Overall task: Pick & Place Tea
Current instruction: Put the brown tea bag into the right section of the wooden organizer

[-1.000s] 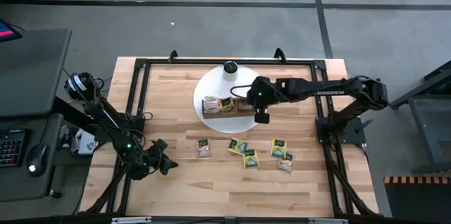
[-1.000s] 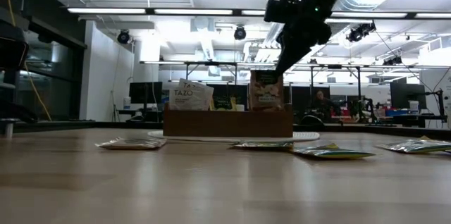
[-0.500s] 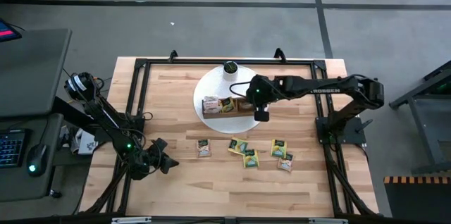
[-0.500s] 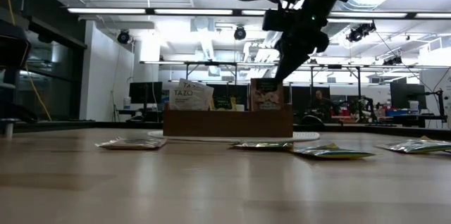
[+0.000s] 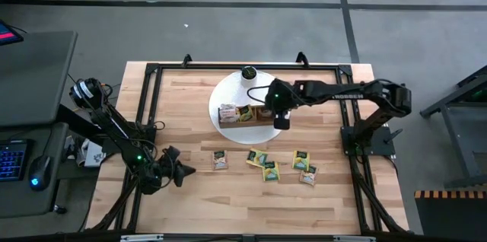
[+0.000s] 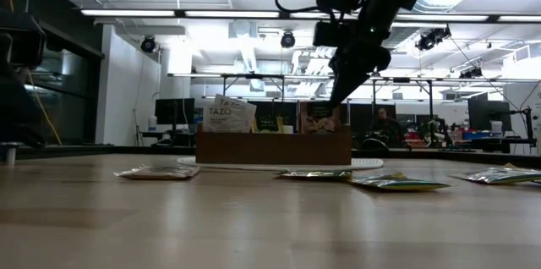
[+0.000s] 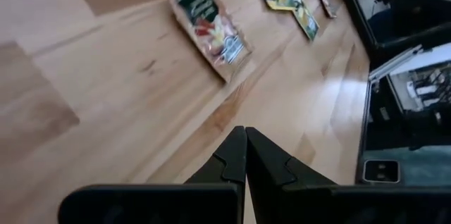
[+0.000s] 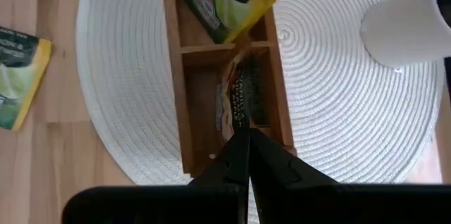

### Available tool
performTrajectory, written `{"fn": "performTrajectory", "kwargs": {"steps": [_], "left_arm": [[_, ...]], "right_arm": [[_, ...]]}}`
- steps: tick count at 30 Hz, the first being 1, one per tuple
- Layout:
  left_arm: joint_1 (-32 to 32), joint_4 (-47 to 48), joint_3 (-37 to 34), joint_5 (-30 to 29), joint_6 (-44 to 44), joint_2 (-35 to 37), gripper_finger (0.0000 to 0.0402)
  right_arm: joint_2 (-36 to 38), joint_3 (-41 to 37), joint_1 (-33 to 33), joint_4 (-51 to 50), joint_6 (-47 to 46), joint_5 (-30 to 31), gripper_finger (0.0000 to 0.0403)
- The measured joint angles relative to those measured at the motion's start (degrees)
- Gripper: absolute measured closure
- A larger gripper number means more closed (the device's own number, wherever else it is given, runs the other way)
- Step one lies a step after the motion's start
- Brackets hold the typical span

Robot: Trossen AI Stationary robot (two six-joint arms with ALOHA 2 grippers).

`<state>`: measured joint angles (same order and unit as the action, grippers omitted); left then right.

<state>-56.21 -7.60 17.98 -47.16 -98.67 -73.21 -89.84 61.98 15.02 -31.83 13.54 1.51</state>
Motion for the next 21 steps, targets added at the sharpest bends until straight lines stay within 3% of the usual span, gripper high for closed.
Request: {"fn": "performTrajectory", "kwargs": {"steps": [6,12,16,21], "left_arm": [[0.0,-1.3,0.0,-3.2,7.4,0.0,0.0401],[1.9,-5.9,1.3,-6.8,27.1,0.0,0.0401],[5.6,-6.0,3.5,-5.3,37.1,0.0,0.0401],[11.0,-6.0,4.9,1.0,44.6,0.0,0.0401]], "right_arm": [[0.0,0.0,1.4,0.0,-0.5,-4.0,0.0401],[0.0,0.0,2.0,0.0,-0.6,-6.2,0.0394],[0.0,0.0,2.2,0.0,-0.6,-6.4,0.0382],[0.0,0.0,2.3,0.0,-0.7,-6.4,0.0342]]}}
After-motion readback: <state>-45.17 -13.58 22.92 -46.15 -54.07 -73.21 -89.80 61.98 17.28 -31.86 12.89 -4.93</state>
